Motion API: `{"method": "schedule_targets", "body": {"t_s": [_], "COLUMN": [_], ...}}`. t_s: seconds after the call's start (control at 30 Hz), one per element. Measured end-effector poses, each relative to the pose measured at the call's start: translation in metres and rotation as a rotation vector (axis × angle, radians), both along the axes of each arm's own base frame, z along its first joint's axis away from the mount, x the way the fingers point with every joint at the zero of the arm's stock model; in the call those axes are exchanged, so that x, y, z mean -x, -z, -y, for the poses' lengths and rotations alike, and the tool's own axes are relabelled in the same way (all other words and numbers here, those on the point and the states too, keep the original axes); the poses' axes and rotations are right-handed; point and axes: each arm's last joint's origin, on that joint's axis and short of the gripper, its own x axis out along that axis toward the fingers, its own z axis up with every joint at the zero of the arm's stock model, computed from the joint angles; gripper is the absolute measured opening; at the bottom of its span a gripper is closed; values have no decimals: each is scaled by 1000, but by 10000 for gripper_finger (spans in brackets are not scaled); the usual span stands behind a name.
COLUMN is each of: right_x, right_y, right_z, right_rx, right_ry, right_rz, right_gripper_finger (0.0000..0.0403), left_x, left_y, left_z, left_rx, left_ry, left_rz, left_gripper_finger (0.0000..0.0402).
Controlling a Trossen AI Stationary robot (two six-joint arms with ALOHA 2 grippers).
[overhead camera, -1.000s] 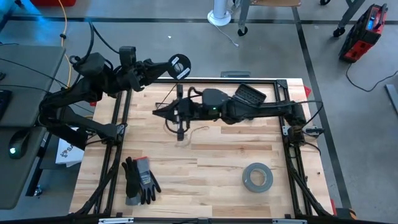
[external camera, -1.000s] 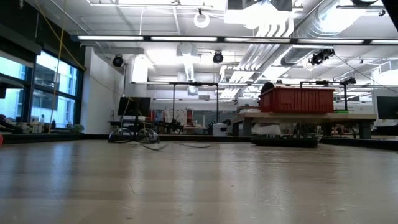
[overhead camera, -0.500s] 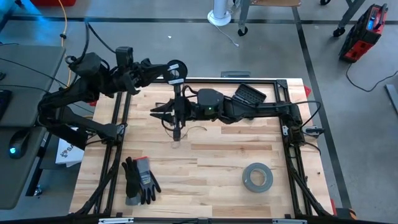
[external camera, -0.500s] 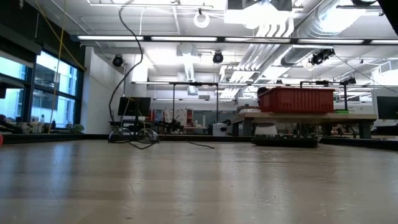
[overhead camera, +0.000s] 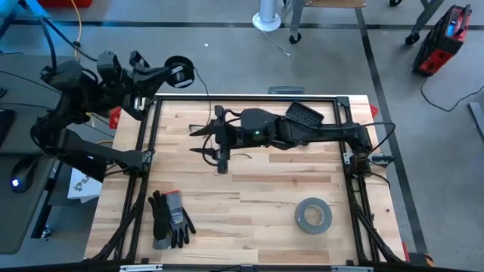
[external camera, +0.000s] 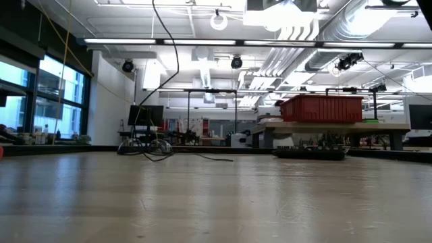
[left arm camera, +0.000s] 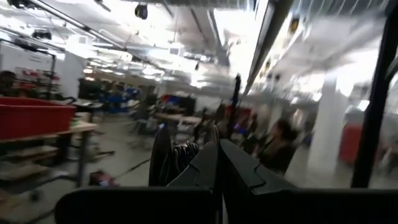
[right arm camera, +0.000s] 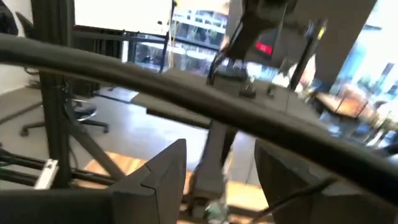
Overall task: Coil cords
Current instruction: Coil the black wire on the black spool
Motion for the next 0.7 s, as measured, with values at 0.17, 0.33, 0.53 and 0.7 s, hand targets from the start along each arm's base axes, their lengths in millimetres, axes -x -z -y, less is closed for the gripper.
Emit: {"method": "schedule_targets", "body": {"t_s": [0.17,0.33,0.53,0.7], "right_x": [14,20,9,12], "right_y": [-20,-29,-1,-7], "right_z": [5,19,24,42], "right_rx": [95,50,-13,-139], "right_ry": [122,158,187,248], "right_rz": [54,72,-69,-45], "right_gripper_finger": [181,175,174,174], "left_x": [7,8,12,16], "left_y": [5,0,-19,-15], "left_z": [1,2,4,5], "left_rx": [-62,-47,-99,-93], "left_ry": [-16,30,93,116], "left_rz": [-82,-15,195,140], "left_gripper_finger": [1,1,1,1]}}
